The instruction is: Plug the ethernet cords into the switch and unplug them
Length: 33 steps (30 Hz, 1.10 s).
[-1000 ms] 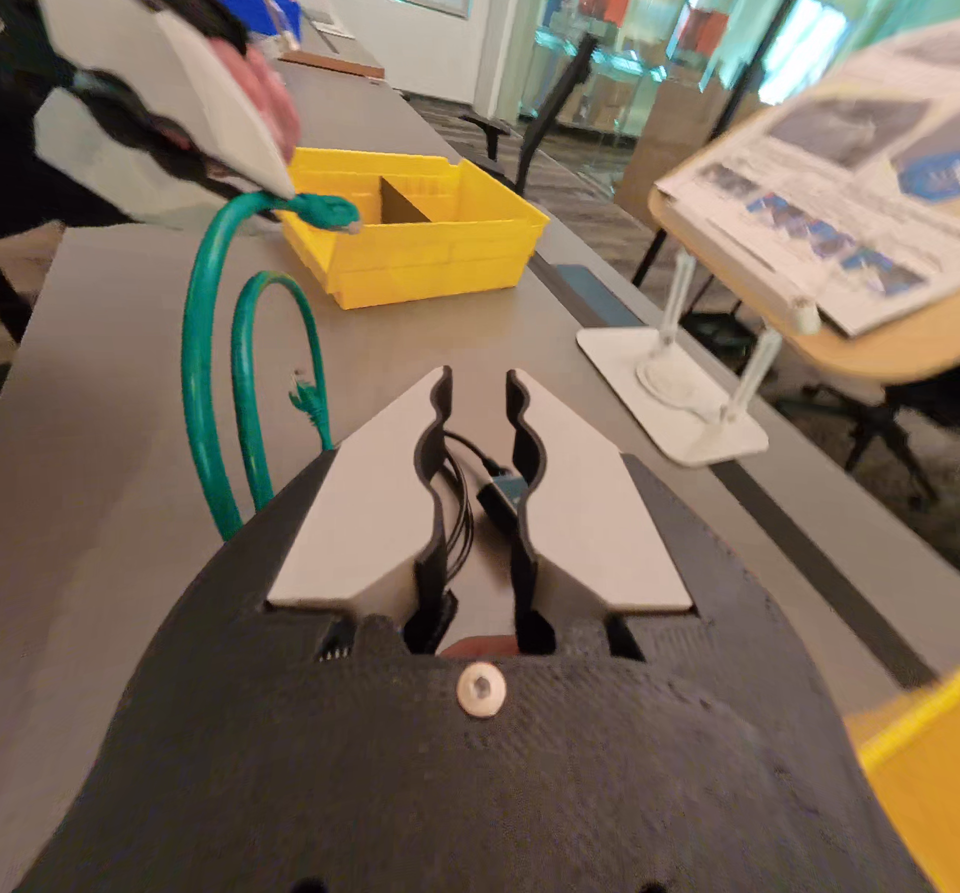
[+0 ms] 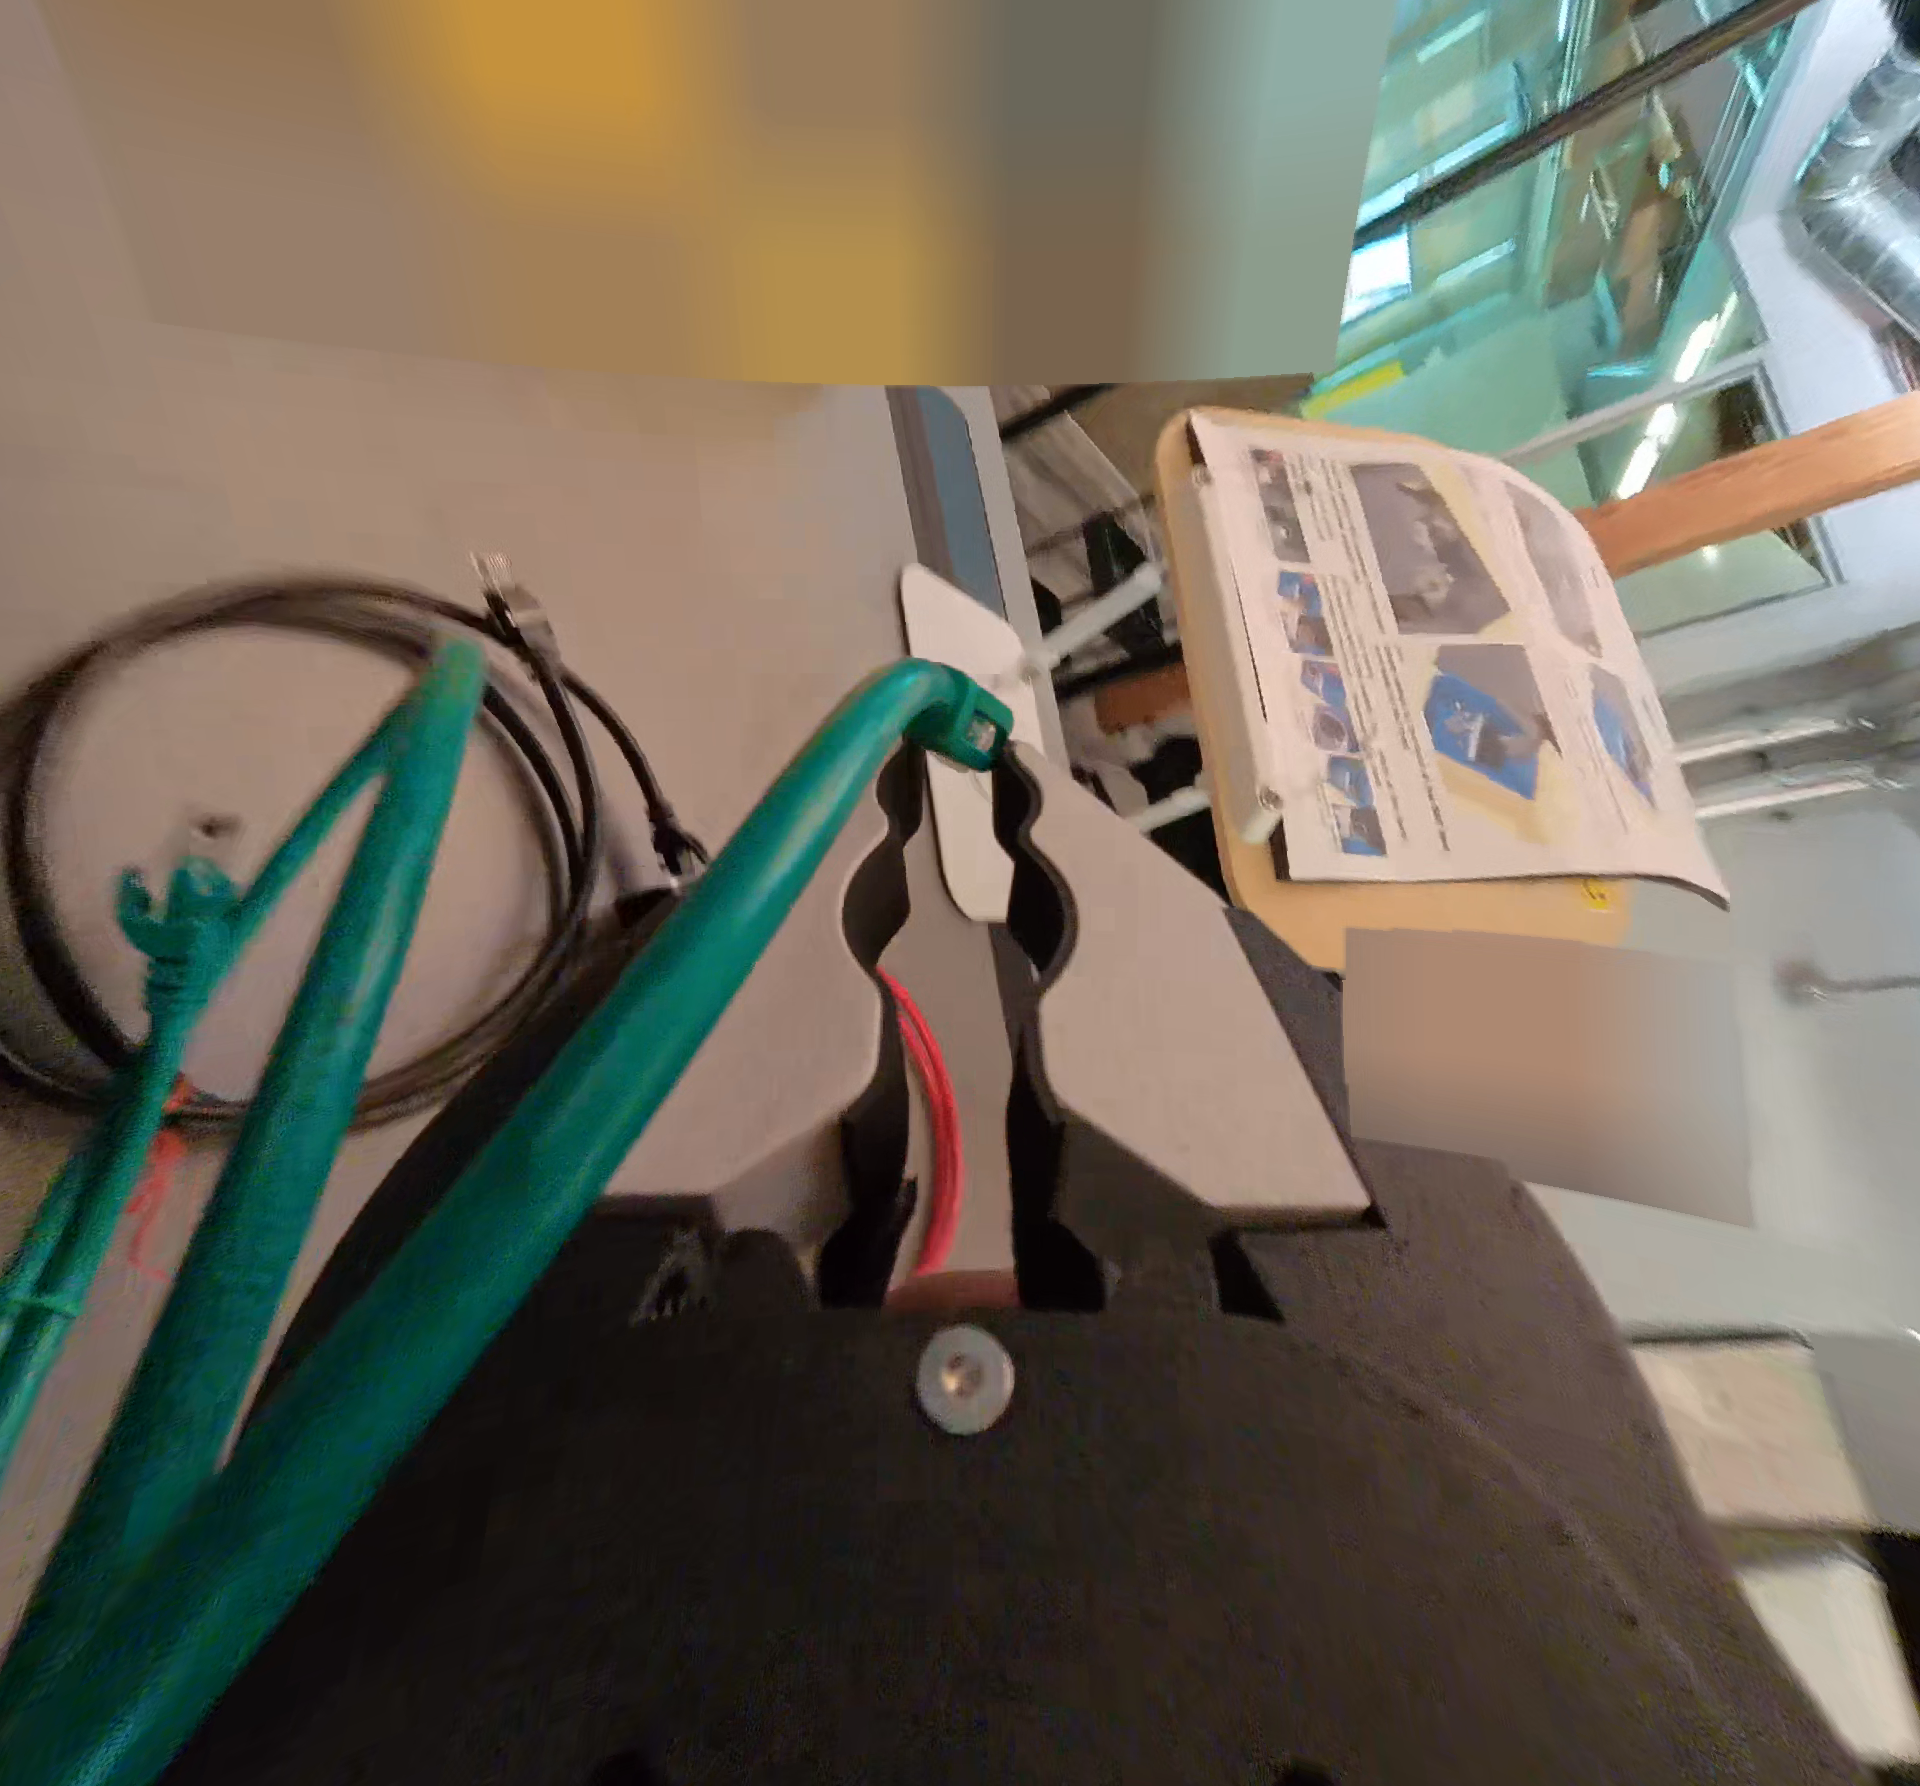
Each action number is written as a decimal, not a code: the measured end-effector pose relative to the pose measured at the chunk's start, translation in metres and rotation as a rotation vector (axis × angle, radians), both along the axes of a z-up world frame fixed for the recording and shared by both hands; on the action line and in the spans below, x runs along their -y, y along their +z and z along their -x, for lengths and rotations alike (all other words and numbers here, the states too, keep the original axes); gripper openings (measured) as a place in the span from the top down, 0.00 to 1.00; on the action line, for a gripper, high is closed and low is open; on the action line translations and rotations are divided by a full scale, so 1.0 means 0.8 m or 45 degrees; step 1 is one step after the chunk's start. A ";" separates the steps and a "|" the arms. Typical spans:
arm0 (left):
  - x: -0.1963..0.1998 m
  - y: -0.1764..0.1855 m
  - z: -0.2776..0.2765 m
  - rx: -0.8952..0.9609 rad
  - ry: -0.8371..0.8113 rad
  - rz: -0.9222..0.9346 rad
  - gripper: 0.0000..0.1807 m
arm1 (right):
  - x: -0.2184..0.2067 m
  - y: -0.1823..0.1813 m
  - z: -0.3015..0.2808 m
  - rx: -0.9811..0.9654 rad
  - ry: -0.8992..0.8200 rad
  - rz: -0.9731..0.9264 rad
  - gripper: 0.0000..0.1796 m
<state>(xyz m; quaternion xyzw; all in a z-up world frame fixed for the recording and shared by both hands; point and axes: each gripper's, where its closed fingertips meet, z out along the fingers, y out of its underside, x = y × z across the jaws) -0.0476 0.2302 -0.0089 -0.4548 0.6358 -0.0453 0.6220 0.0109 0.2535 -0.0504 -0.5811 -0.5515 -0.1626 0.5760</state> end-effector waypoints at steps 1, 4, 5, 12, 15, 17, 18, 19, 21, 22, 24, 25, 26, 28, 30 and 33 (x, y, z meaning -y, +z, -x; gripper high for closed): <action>-0.007 0.007 0.006 0.034 0.068 0.082 0.90 | -0.004 -0.006 -0.003 0.052 -0.044 -0.007 0.94; -0.012 0.009 0.001 0.160 0.177 0.375 0.83 | -0.011 -0.011 0.000 0.104 -0.109 -0.050 0.94; -0.009 0.001 -0.008 0.178 0.176 0.467 0.78 | -0.013 -0.012 0.002 0.141 -0.133 -0.077 0.94; 0.015 -0.033 -0.044 0.269 0.073 1.008 0.69 | -0.017 -0.032 0.009 0.301 -0.165 -0.086 0.94; 0.011 -0.044 -0.044 0.257 0.094 1.100 0.69 | -0.020 -0.037 0.010 0.349 -0.174 -0.091 0.94; 0.007 -0.063 -0.044 0.210 0.142 1.147 0.70 | -0.020 -0.038 0.014 0.359 -0.166 -0.097 0.94; 0.006 -0.074 -0.044 0.178 0.163 1.169 0.71 | -0.020 -0.039 0.016 0.364 -0.165 -0.093 0.94; 0.003 -0.082 -0.043 0.160 0.187 1.181 0.73 | -0.019 -0.042 0.018 0.376 -0.162 -0.087 0.94; -0.008 -0.087 -0.036 0.183 0.226 1.163 0.83 | -0.017 -0.048 0.021 0.401 -0.152 -0.077 0.94; -0.012 -0.088 -0.033 0.187 0.231 1.138 0.85 | -0.015 -0.050 0.022 0.396 -0.147 -0.066 0.94; -0.010 -0.094 -0.033 0.164 0.211 1.121 0.85 | -0.012 -0.055 0.022 0.402 -0.152 -0.048 0.94; -0.008 -0.098 -0.035 0.139 0.207 1.111 0.86 | -0.011 -0.059 0.021 0.409 -0.161 -0.029 0.94; -0.008 -0.102 -0.035 0.113 0.214 1.077 0.86 | -0.010 -0.064 0.020 0.415 -0.170 -0.012 0.94; -0.007 -0.106 -0.036 0.091 0.210 1.079 0.86 | -0.009 -0.071 0.020 0.420 -0.177 0.011 0.94; -0.008 -0.107 -0.036 0.109 0.204 1.126 0.82 | -0.008 -0.074 0.020 0.408 -0.182 0.043 0.94; 0.007 -0.103 -0.045 0.128 0.103 1.282 0.71 | -0.008 -0.078 0.020 0.409 -0.204 0.065 0.95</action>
